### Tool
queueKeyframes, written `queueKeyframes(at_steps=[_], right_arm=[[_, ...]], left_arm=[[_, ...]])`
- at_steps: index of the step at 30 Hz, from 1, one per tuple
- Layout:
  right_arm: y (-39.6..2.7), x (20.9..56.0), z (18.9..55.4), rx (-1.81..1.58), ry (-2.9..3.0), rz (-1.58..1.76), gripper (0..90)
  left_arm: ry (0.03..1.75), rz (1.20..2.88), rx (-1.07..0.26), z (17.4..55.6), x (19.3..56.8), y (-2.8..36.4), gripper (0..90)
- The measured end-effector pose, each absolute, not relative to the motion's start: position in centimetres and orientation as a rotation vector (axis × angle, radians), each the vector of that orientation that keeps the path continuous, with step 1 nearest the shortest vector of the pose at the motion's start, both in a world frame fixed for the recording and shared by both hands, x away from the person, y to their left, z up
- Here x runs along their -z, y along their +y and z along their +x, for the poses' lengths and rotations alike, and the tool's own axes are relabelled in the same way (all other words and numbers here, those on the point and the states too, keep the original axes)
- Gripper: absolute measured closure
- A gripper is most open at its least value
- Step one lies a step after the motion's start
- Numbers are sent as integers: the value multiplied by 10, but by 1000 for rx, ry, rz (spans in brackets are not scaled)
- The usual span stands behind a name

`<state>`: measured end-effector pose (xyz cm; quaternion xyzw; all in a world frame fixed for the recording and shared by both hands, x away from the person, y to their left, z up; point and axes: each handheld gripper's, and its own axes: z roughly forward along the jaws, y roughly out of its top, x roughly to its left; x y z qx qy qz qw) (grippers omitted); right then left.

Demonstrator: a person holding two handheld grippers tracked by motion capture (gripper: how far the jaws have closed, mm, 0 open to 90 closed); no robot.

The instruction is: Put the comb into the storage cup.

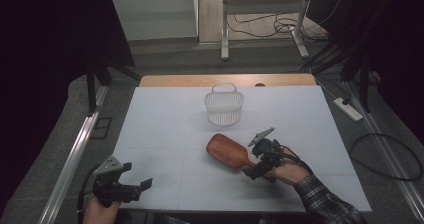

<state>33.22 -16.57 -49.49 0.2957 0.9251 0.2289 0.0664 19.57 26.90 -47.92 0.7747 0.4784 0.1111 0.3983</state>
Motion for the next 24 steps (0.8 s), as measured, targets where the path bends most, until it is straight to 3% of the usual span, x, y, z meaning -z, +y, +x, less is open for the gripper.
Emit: queueKeyframes(at_steps=[15,20,24], right_arm=[[-158,505,332,-592,2835,882,0],[-158,504,332,-603,2827,869,138],[-156,503,330,-605,2843,831,323]], left_arm=[[1208,1965,-278,196,479,269,15],[1209,1965,-278,196,479,269,15],[1208,1968,-278,196,479,269,15]])
